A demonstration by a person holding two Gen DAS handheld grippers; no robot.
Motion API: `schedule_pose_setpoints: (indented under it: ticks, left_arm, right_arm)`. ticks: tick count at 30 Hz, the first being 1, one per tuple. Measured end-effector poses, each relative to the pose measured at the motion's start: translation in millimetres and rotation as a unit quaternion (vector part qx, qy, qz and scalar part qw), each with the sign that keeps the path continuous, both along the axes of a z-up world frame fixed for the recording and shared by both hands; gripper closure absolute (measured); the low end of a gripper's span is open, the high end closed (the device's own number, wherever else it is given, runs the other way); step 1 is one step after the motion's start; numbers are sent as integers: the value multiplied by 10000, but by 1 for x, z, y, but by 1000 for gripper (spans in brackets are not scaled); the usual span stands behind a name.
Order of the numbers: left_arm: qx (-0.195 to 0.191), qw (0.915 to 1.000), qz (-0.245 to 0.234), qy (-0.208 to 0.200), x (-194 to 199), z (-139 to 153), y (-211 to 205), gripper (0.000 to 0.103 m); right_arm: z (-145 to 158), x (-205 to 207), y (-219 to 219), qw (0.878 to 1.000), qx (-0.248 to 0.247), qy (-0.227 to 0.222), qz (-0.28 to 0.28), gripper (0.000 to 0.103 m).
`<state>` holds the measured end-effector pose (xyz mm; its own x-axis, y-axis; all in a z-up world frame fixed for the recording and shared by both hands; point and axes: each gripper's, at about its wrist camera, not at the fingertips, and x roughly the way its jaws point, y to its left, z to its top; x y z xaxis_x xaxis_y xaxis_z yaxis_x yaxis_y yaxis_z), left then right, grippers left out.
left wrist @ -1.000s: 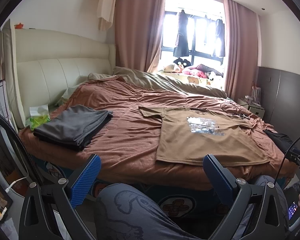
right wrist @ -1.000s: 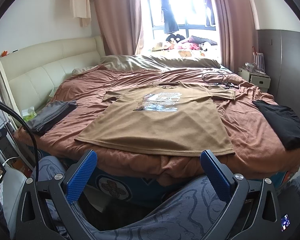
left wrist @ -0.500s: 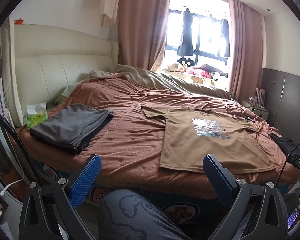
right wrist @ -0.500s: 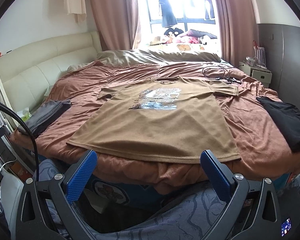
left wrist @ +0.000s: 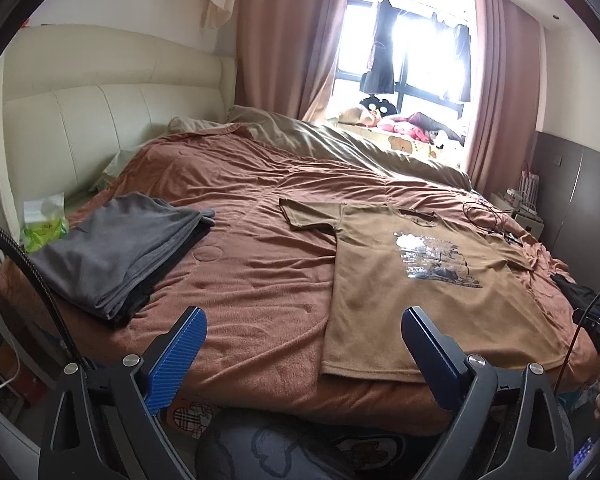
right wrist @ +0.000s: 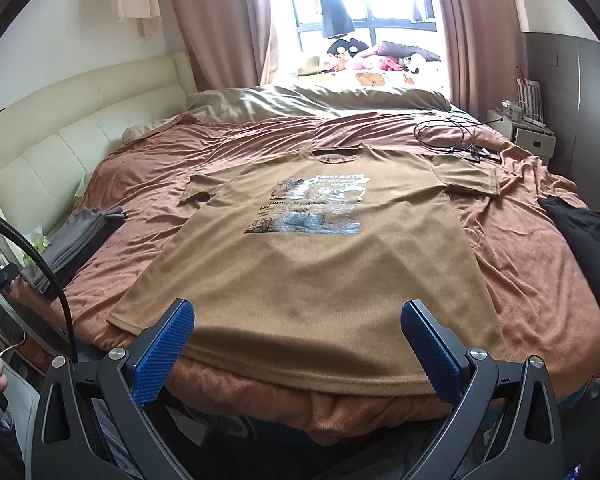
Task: Fold small clothes
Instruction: 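Move both tools down over the brown T-shirt toward its sleeve side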
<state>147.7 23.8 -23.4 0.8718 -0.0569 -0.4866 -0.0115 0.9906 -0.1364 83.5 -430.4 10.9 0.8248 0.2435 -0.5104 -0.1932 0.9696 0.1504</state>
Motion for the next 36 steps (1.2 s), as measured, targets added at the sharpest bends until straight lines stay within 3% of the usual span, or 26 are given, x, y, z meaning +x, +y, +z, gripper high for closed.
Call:
schedule_pose_setpoints:
  ticks: [29,36]
  left_arm:
    - [-161,9978,-407,502,181,18,-27,16]
    - [-311,9959,-444,720,236,9,-28,22]
  right_arm:
    - [17,160,13,9993,59,293,205,0]
    - [16,210,27,9984,110,427,344,6]
